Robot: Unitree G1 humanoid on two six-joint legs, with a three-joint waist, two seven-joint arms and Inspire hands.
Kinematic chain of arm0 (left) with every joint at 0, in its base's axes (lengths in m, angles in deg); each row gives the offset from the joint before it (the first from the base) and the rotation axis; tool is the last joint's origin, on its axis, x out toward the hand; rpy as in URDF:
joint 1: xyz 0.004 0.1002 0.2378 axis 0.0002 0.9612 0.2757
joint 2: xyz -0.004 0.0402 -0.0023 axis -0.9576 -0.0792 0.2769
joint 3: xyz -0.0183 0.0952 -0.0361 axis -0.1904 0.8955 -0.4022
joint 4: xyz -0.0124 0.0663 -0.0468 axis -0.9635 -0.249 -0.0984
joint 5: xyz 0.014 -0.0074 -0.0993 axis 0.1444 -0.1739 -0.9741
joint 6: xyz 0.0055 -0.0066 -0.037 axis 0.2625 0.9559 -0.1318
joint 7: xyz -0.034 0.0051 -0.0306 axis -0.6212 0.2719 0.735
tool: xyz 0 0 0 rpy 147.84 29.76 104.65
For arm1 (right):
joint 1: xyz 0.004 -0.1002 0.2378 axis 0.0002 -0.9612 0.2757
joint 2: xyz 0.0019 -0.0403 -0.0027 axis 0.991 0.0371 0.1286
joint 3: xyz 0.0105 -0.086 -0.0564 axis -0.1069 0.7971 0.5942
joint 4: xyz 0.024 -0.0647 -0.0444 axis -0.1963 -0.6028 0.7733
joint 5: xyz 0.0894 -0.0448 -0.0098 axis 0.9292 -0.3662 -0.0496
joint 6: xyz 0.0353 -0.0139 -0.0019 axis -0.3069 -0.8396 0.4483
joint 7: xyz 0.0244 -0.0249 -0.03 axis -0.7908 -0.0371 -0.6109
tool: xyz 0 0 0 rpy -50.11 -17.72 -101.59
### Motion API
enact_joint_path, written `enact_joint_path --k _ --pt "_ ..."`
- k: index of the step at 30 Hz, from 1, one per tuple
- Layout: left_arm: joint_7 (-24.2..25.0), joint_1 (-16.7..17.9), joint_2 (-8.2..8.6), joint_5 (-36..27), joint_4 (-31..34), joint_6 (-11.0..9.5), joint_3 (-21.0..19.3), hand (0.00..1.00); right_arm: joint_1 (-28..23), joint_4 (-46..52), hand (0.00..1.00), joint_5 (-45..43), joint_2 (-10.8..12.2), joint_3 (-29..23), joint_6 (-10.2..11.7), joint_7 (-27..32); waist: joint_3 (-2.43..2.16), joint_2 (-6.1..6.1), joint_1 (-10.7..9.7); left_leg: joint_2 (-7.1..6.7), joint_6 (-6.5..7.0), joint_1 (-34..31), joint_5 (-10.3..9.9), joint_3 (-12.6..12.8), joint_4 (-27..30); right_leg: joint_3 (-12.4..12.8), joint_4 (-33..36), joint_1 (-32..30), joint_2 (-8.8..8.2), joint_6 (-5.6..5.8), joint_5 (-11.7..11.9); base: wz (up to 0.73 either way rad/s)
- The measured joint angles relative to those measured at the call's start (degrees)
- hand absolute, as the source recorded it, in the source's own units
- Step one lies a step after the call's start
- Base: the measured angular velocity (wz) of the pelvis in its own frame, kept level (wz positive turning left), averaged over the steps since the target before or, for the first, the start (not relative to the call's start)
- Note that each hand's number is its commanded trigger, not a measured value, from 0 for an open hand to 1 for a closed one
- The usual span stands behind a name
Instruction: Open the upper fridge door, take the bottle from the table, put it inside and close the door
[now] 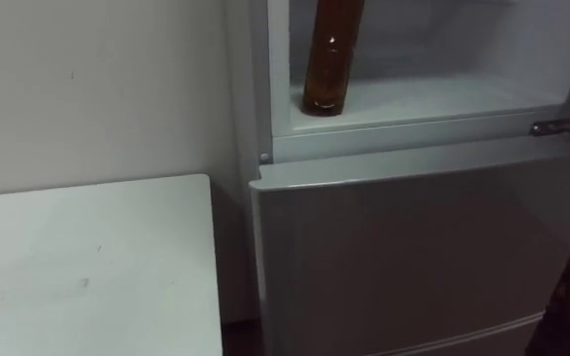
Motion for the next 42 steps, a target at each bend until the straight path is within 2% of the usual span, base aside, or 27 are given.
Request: enact_joint_path --k 3,6,8,9,14,18,20,23,27,29,36,42 --pt "-0.27 0.73 -0.39 0.02 0.00 -0.04 -0.27 0.00 0.47 2.86 0.00 -1.73 -1.89 -1.54 0.04 1.44 0.02 -0.84 0.29 -0.01 -0.01 0.03 0.00 -0.05 0.00 0.11 0.01 -0.02 0.05 0.00 -0.01 0.00" --pt "-0.40 1.55 -0.69 0.06 -0.06 -0.07 -2.18 0.00 1.57 7.33 0.00 -5.30 -3.28 -5.40 0.18 3.84 0.02 -1.73 0.22 -0.06 0.00 0.03 0.00 -0.30 0.00 0.06 -0.04 0.03 0.04 0.02 -0.04 0.00" --pt "-0.50 1.98 -1.53 0.05 -0.48 -0.43 -2.11 0.00 2.99 8.75 0.00 -8.47 -5.72 -6.67 1.05 5.40 0.06 -2.65 0.28 -0.07 0.00 0.02 0.00 -0.33 0.06 0.05 -0.01 0.08 0.02 0.05 -0.07 0.00" --pt "-0.50 1.97 -1.68 0.02 -0.53 -0.43 -2.11 0.00 3.32 9.28 0.00 -9.37 -6.18 -6.82 1.17 5.71 0.06 -2.85 0.27 -0.07 0.00 0.02 0.00 -0.33 0.06 0.03 -0.03 0.07 0.02 0.05 -0.07 0.00" --pt "-0.09 1.17 -2.04 2.48 -1.78 -0.31 -2.10 0.00 6.58 14.15 0.00 -18.46 -8.71 -8.56 1.56 6.73 0.26 -3.42 0.56 -0.07 0.00 -0.25 0.00 -0.58 0.12 -0.13 -0.08 -0.11 0.02 0.04 -0.05 0.00" --pt "-0.05 0.39 -1.87 3.74 -2.25 -0.11 -2.04 0.00 7.10 17.52 0.00 -22.28 -8.96 -8.53 1.10 6.17 0.14 -3.31 0.64 -0.10 0.00 -0.60 0.00 -0.78 0.21 -0.43 -0.11 -0.30 -0.02 0.04 -0.05 0.04" --pt "-0.05 0.23 -1.95 4.28 -2.28 -0.08 -2.33 0.00 8.71 20.68 0.00 -25.21 -8.98 -8.52 0.69 6.09 0.18 -2.97 0.50 -0.06 -0.02 -0.57 0.02 -0.80 0.20 -0.67 -0.06 -0.28 -0.03 -0.05 -0.12 0.00" --pt "0.07 -0.52 -1.93 5.39 -3.71 -0.09 -2.29 0.00 11.22 24.31 0.00 -26.98 -9.72 -8.53 0.42 5.95 0.09 -3.12 0.50 -0.04 -0.06 -0.50 0.04 -1.01 0.20 -0.88 -0.17 -0.08 -0.02 -0.11 -0.16 0.01" --pt "0.11 -0.49 -2.17 6.24 -5.12 0.27 -2.23 0.00 14.15 25.44 0.00 -26.99 -12.49 -8.51 -0.11 4.67 0.13 -4.36 0.70 -0.13 -0.06 -0.15 0.04 -1.55 0.22 -1.49 -0.26 0.71 -0.11 -0.11 -0.15 0.08" --pt "0.11 -0.47 -2.27 6.98 -6.01 1.16 -2.25 0.00 15.35 26.19 0.00 -27.01 -13.61 -8.46 -0.31 3.50 -0.03 -5.17 1.31 -0.13 -0.06 -0.03 0.04 -1.71 0.23 -1.62 -0.88 1.07 -0.09 -0.10 -0.15 0.04" --pt "0.12 -0.52 -2.32 9.84 -6.20 2.35 -2.22 0.00 16.60 28.21 0.00 -29.67 -13.70 -8.47 -0.56 -0.26 0.11 -5.66 2.07 -0.18 -0.06 -0.16 0.02 -2.69 0.42 -2.48 -1.18 1.63 -0.13 -0.10 -0.14 0.08" --pt "0.11 -0.93 -2.33 11.10 -6.00 2.65 -2.18 0.00 17.23 31.74 0.00 -29.43 -13.70 -8.19 -0.60 -4.66 0.05 -4.37 2.12 -0.13 -0.08 -0.58 0.02 -3.14 0.67 -3.00 -1.09 1.67 -0.09 -0.15 -0.11 0.04"
